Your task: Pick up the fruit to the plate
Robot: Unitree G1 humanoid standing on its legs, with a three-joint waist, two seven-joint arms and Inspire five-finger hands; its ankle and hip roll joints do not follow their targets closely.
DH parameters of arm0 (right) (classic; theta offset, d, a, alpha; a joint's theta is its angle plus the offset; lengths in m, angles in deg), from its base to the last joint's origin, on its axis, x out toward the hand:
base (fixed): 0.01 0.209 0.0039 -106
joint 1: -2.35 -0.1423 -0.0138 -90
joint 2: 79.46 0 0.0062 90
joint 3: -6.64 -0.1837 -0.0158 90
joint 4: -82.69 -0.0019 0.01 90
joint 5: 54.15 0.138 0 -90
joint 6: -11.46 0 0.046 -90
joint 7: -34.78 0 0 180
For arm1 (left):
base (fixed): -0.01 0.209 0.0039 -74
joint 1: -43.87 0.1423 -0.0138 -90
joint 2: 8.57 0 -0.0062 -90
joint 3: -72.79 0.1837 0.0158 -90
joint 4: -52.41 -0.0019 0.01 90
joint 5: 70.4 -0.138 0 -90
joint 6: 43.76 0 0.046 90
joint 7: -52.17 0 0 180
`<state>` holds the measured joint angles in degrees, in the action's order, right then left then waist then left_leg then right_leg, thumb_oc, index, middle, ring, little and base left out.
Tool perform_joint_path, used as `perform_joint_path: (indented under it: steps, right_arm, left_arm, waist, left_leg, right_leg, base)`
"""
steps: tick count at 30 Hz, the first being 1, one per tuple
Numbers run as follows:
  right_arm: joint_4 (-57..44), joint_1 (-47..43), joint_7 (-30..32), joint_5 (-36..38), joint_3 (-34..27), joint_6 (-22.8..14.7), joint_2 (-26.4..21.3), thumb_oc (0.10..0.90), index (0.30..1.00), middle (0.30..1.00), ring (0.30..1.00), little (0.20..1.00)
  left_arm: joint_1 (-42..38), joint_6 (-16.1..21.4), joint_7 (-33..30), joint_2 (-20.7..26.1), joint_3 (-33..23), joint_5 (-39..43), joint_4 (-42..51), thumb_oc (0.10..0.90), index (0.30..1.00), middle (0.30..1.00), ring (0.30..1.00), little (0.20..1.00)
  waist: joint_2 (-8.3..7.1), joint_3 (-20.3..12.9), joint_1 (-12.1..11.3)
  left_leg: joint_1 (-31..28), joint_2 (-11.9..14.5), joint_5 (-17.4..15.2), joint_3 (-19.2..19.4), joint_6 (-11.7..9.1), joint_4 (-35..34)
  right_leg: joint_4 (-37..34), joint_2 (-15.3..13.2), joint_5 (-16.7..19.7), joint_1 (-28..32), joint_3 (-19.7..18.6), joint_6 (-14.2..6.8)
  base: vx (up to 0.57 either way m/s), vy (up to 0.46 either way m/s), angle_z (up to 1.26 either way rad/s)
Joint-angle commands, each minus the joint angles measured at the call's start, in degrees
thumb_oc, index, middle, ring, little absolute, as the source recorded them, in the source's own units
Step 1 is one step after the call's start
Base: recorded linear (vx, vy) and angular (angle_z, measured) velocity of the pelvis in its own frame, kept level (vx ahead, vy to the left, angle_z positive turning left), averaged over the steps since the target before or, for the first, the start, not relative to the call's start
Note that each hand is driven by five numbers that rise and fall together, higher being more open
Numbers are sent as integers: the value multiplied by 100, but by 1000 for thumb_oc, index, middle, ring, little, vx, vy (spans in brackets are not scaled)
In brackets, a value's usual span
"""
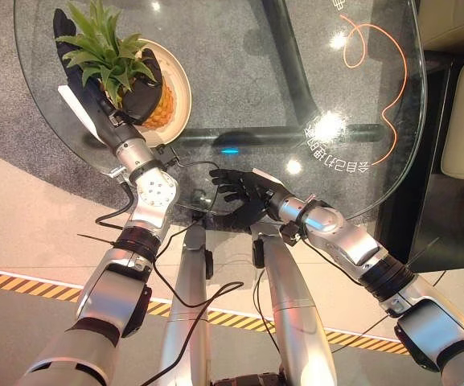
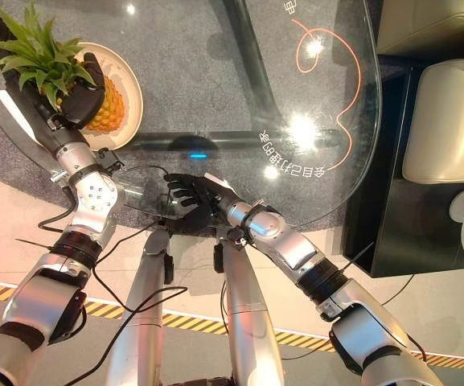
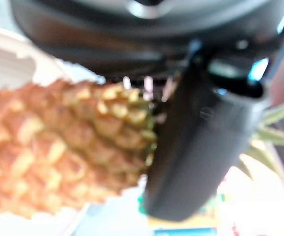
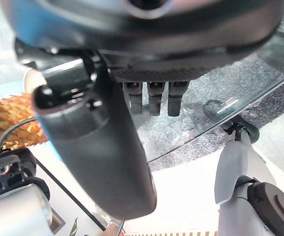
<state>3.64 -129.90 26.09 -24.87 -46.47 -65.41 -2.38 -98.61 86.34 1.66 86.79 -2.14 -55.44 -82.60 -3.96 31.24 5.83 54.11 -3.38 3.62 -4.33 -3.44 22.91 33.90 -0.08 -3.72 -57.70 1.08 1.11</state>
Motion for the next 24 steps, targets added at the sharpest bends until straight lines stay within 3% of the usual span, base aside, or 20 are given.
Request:
perform_joint_path:
  steps: [1,24]
  right_arm:
    - [-478,208,-113,235,29,-396,303,800,900,900,900,900]
    - [-588,322,-72,227,59,-597,320,800,900,900,900,900]
  left_arm:
    - [-189,328,-145,261,-113,-306,309,800,900,900,900,900]
    - [140,175,15,345,-198,-81,421,800,900,900,900,900]
  waist:
    - [3,-145,-121]
    - [71,-145,-179]
  left_leg:
    - [-9,-306,-284,147,81,418]
    - [-436,-216,-91,66,50,49]
  right_leg:
    - [-843,220,592,200,-115,-259]
    - [-1051,247,568,601,36,-203]
  base:
    - [-20,-38,0]
    - [-39,-59,0]
